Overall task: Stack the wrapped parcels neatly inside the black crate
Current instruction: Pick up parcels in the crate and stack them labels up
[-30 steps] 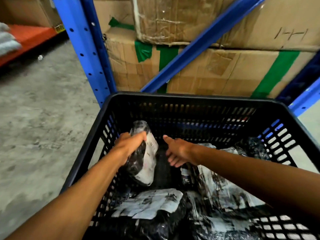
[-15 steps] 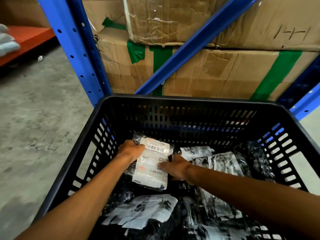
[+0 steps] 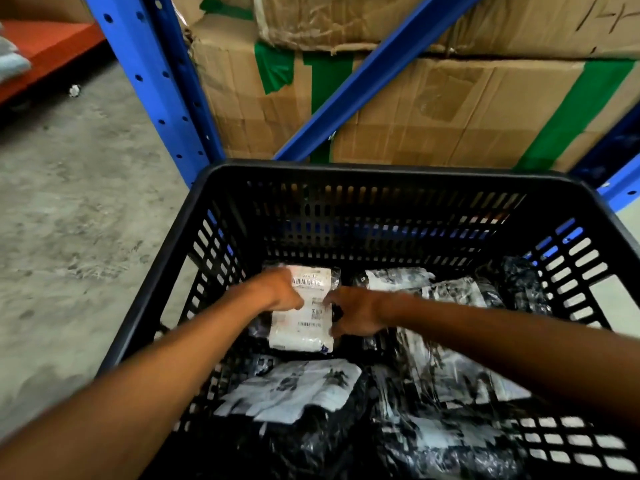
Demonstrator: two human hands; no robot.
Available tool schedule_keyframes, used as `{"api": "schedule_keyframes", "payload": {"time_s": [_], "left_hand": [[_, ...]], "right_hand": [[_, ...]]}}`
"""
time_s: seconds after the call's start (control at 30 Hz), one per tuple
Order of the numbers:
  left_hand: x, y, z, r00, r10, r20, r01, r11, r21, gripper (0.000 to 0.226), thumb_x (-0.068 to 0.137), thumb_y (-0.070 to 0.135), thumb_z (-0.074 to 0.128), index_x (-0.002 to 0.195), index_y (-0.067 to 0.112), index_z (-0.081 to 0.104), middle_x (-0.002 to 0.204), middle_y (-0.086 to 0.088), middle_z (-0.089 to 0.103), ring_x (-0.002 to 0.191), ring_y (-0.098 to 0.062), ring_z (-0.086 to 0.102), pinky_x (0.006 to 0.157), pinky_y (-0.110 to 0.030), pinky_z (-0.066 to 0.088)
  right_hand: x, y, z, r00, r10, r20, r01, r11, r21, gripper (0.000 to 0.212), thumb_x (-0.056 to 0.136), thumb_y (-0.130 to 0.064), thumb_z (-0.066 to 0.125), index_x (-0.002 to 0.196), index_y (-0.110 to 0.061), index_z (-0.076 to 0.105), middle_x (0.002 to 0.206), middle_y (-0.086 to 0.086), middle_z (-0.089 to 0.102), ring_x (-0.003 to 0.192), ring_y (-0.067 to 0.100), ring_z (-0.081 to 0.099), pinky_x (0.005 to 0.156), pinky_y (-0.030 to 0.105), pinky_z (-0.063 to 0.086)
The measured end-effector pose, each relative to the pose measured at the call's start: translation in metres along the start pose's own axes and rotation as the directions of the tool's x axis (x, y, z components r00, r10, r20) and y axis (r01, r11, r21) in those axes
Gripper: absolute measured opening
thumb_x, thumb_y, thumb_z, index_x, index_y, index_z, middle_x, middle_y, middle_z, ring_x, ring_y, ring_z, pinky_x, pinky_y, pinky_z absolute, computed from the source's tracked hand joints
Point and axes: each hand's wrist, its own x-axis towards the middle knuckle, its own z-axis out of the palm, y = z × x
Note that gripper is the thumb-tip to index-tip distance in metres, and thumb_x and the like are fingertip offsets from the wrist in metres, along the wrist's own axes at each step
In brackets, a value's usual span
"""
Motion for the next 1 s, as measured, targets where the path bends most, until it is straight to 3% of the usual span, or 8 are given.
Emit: {"api": "schedule_keyframes", "payload": {"time_s": [0.2, 0.27, 0.43, 0.57, 0.67, 0.77, 0.83, 1.0], "left_hand": [[-0.062, 0.012, 0.002, 0.906, -0.051, 0.419, -0.126, 0.915, 0.384, 0.039, 0.092, 0.028, 0.048, 0.120, 0.001, 0.053, 0.117, -0.017, 0.061, 0.086, -0.030, 0.064, 0.074, -0.038, 0.055], [-0.077, 0.000, 0.010, 0.855, -0.116, 0.505, -0.125, 0.900, 0.417, 0.045, 0.094, 0.027, 0.045, 0.131, 0.003, 0.049, 0.126, -0.018, 0.058, 0.101, -0.035, 0.067, 0.084, -0.044, 0.055], [-0.093, -0.025, 0.013, 0.853, -0.127, 0.506, -0.031, 0.956, 0.292, 0.041, 0.095, 0.034, 0.037, 0.132, 0.017, 0.046, 0.115, -0.014, 0.047, 0.106, -0.033, 0.060, 0.086, -0.048, 0.058], [-0.093, -0.034, 0.005, 0.877, -0.064, 0.477, 0.036, 0.997, 0.068, 0.032, 0.096, 0.034, 0.034, 0.109, 0.022, 0.061, 0.091, -0.006, 0.056, 0.074, -0.019, 0.056, 0.064, -0.033, 0.053], [-0.097, -0.036, -0.008, 0.935, 0.030, 0.354, 0.055, 0.973, -0.226, 0.032, 0.096, 0.049, 0.038, 0.097, 0.036, 0.067, 0.103, 0.002, 0.067, 0.092, -0.015, 0.063, 0.087, -0.031, 0.050], [-0.098, -0.035, -0.026, 0.964, 0.190, 0.186, -0.001, 0.703, -0.711, 0.039, 0.089, 0.059, 0.044, 0.109, 0.036, 0.068, 0.130, -0.004, 0.066, 0.115, -0.022, 0.062, 0.109, -0.043, 0.040], [-0.103, -0.031, -0.034, 0.954, 0.282, 0.099, -0.075, 0.547, -0.834, 0.035, 0.083, 0.059, 0.051, 0.104, 0.037, 0.068, 0.120, -0.010, 0.071, 0.109, -0.029, 0.067, 0.099, -0.047, 0.048], [-0.104, -0.019, -0.024, 0.972, 0.218, -0.094, -0.195, 0.510, -0.838, 0.058, 0.057, 0.060, 0.076, 0.102, 0.022, 0.074, 0.102, -0.001, 0.078, 0.090, -0.019, 0.066, 0.079, -0.031, 0.048]], "right_hand": [[-0.063, -0.042, -0.011, 0.918, -0.190, 0.349, 0.295, 0.914, -0.280, 0.072, 0.083, -0.014, 0.071, 0.144, -0.027, 0.034, 0.127, -0.004, 0.053, 0.109, 0.015, 0.058, 0.086, 0.012, 0.048], [-0.079, -0.044, 0.005, 0.882, -0.223, 0.415, 0.392, 0.837, -0.383, 0.091, 0.079, -0.015, 0.075, 0.149, -0.032, 0.019, 0.142, 0.001, 0.045, 0.124, 0.021, 0.050, 0.099, 0.029, 0.048], [-0.088, -0.026, 0.052, 0.851, -0.500, 0.161, 0.489, 0.642, -0.591, 0.087, 0.082, -0.029, 0.068, 0.148, -0.021, 0.013, 0.135, 0.010, 0.043, 0.115, 0.025, 0.049, 0.097, 0.042, 0.048], [-0.079, -0.011, 0.052, 0.868, -0.495, 0.037, 0.490, 0.843, -0.224, 0.058, 0.086, -0.022, 0.062, 0.138, -0.017, 0.037, 0.119, 0.009, 0.058, 0.098, 0.022, 0.064, 0.078, 0.040, 0.059], [-0.084, 0.006, 0.013, 0.927, -0.360, -0.105, 0.375, 0.895, 0.240, 0.031, 0.086, -0.007, 0.066, 0.115, -0.015, 0.058, 0.099, 0.002, 0.069, 0.080, 0.009, 0.070, 0.063, 0.025, 0.059], [-0.098, 0.022, -0.026, 0.932, -0.218, -0.289, 0.348, 0.760, 0.549, 0.030, 0.073, -0.015, 0.080, 0.100, -0.023, 0.068, 0.095, -0.009, 0.078, 0.088, -0.001, 0.071, 0.080, 0.019, 0.056], [-0.100, 0.037, -0.034, 0.925, -0.037, -0.378, 0.315, 0.633, 0.708, 0.058, 0.058, -0.029, 0.088, 0.111, -0.013, 0.068, 0.108, 0.009, 0.076, 0.105, 0.023, 0.070, 0.101, 0.040, 0.050], [-0.095, 0.054, -0.009, 0.923, 0.252, -0.291, 0.204, 0.320, 0.925, 0.045, 0.071, -0.027, 0.068, 0.107, 0.000, 0.072, 0.114, 0.027, 0.070, 0.112, 0.049, 0.061, 0.102, 0.064, 0.041]]}}
